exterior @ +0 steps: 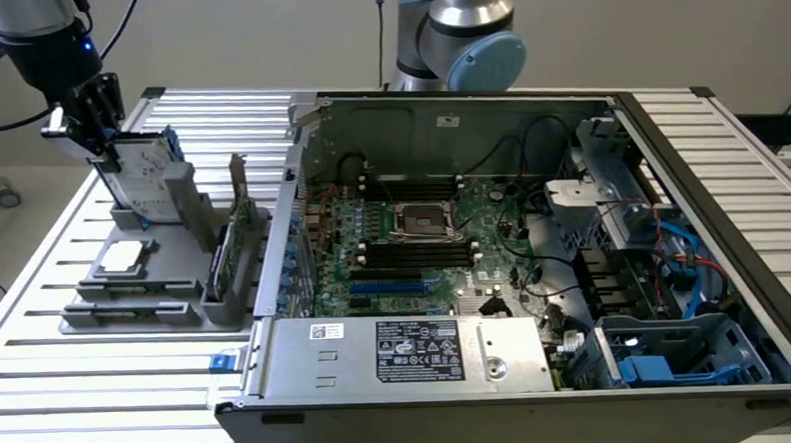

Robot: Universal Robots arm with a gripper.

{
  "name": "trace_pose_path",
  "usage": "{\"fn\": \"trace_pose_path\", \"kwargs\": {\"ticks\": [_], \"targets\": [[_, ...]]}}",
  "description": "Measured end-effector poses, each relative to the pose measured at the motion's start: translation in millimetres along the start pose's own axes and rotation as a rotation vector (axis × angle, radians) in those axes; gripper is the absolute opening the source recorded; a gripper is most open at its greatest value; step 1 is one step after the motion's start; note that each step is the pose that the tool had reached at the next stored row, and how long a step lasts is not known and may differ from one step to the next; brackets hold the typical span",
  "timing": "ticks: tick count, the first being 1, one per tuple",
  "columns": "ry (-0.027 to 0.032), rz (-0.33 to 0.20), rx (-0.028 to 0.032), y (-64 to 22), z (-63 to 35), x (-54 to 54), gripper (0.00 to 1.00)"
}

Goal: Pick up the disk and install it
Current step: 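Pick up the disk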

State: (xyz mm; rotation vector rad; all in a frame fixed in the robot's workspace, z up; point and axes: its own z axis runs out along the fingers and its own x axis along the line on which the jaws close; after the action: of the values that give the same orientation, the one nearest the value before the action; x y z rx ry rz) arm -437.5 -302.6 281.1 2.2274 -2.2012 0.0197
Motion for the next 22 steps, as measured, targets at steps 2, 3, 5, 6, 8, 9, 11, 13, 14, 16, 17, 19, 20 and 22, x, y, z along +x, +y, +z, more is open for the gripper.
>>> {"fn": "trace_pose_path", "kwargs": {"ticks": [2,3,5,6,8,9,11,13,14,16,17,19,20,22], "targets": [[0.0000,0.000,0.0000,0.0,0.0,0.1,0.33],[0.0000,0.000,0.0000,0.0,0.0,0.2,0.33],[0.0000,0.000,0.0001,0.0,0.0,0.3,0.33],[0.0001,0.000,0.0000,0.0,0.0,0.3,0.33],[0.0001,0.000,0.0000,0.0,0.0,0.3,0.33],[0.0001,0.000,0.0000,0.0,0.0,0.3,0.33],[0.0000,0.000,0.0001,0.0,0.1,0.3,0.33],[0.0001,0.000,0.0001,0.0,0.1,0.3,0.33],[0.0001,0.000,0.0001,0.0,0.0,0.3,0.33],[0.0000,0.000,0.0001,0.0,0.1,0.3,0.33],[0.0000,0.000,0.0001,0.0,0.0,0.3,0.33],[0.0001,0.000,0.0000,0.0,0.0,0.3,0.33],[0.0000,0.000,0.0001,0.0,0.1,0.3,0.33],[0.0001,0.000,0.0002,0.1,-1.0,0.4,0.33]]}}
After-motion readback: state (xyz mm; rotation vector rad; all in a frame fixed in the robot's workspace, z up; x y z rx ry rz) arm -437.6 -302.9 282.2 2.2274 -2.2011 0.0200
